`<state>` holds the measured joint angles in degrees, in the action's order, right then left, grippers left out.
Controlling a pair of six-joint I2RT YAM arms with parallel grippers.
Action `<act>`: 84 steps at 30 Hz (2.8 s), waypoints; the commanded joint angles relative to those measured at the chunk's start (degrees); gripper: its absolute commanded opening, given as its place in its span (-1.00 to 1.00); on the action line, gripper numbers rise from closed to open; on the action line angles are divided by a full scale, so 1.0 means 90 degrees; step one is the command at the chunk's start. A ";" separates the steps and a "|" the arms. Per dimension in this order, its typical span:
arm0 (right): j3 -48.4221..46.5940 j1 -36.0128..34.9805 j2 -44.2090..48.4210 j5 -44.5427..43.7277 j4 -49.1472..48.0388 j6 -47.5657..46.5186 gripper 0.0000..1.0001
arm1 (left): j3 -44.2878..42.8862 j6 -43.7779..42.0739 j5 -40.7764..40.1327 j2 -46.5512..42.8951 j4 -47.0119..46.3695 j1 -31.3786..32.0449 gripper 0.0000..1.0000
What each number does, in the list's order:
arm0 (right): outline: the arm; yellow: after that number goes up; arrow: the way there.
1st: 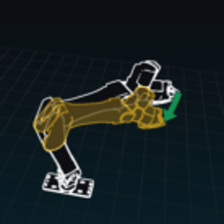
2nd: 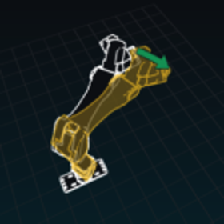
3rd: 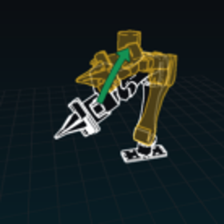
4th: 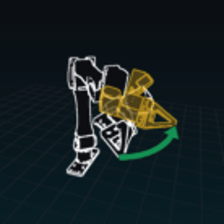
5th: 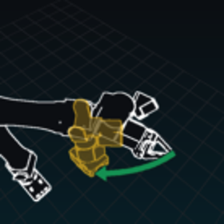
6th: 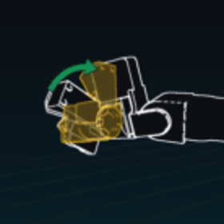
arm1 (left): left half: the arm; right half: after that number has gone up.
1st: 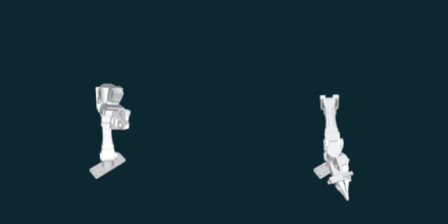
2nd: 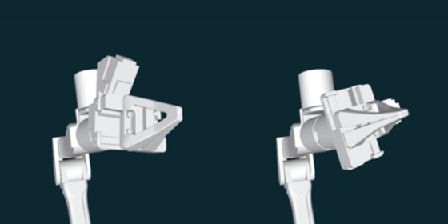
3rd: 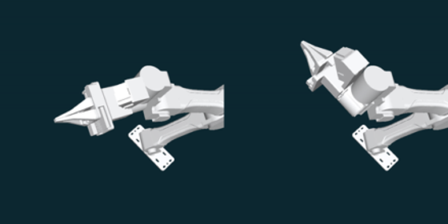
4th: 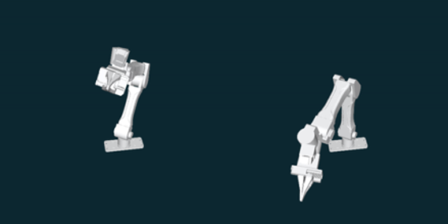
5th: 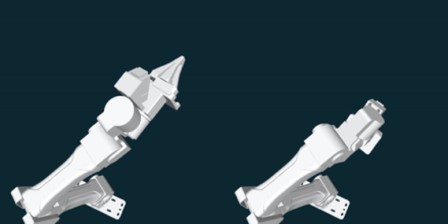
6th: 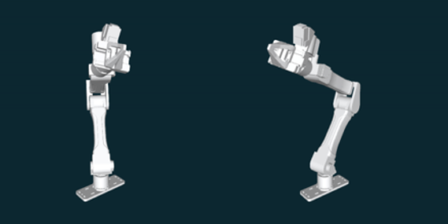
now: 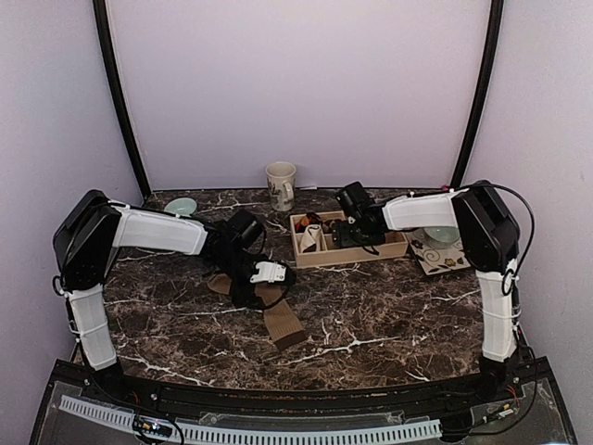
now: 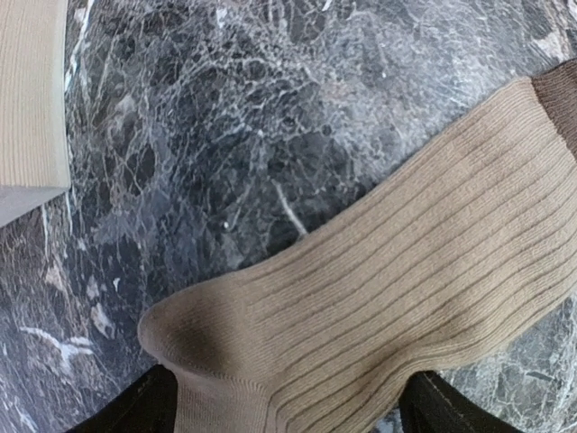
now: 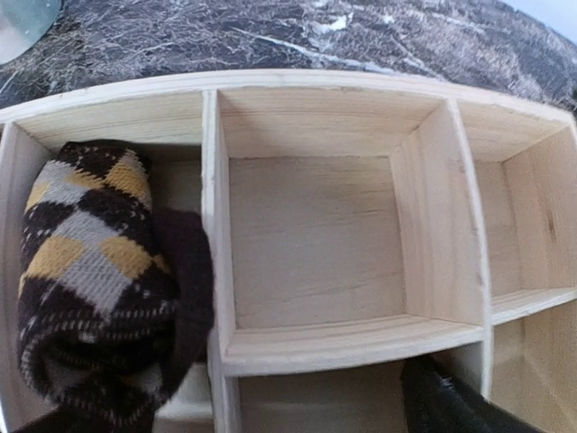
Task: Roll the socks
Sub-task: Move the sock to the center of the board, then adjust the sock at the center of the board.
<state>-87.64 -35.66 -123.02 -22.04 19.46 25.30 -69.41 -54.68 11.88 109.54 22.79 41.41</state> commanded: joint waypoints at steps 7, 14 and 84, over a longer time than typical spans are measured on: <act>0.2625 -0.0638 0.3354 0.0483 -0.3187 -0.0751 0.99 | -0.0012 0.1248 -0.0280 -0.1364 0.1830 -0.0562 0.97; 0.4188 -0.0328 0.3829 0.1931 -0.5562 0.0682 0.99 | 0.0225 0.2036 -0.0658 -0.2418 0.2028 -0.1844 0.98; 0.2131 -0.4664 0.0408 0.0066 -0.3738 -0.0114 -0.29 | -0.1090 0.1684 -0.2038 0.1158 0.0305 -0.0976 0.56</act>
<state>-65.98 -77.71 -118.45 -20.18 -10.70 22.33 -79.70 -37.71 -4.21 115.35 27.62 32.38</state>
